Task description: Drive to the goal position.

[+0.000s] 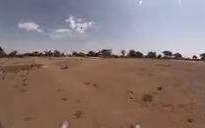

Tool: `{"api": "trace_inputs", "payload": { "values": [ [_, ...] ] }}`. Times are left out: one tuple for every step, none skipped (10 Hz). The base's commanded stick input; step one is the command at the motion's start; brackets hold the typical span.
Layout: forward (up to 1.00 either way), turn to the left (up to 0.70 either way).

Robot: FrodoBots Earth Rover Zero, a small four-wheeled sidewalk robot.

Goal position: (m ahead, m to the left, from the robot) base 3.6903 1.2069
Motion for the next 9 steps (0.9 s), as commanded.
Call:
{"api": "trace_inputs", "payload": {
  "values": [
    [0.7,0.0],
    [0.7,0.0],
    [0.7,0.0],
    [0.7,0.0],
    [0.7,0.0],
    [0.7,0.0],
    [0.7,0.0],
    [0.7,0.0],
    [0.7,0.0]
  ]
}}
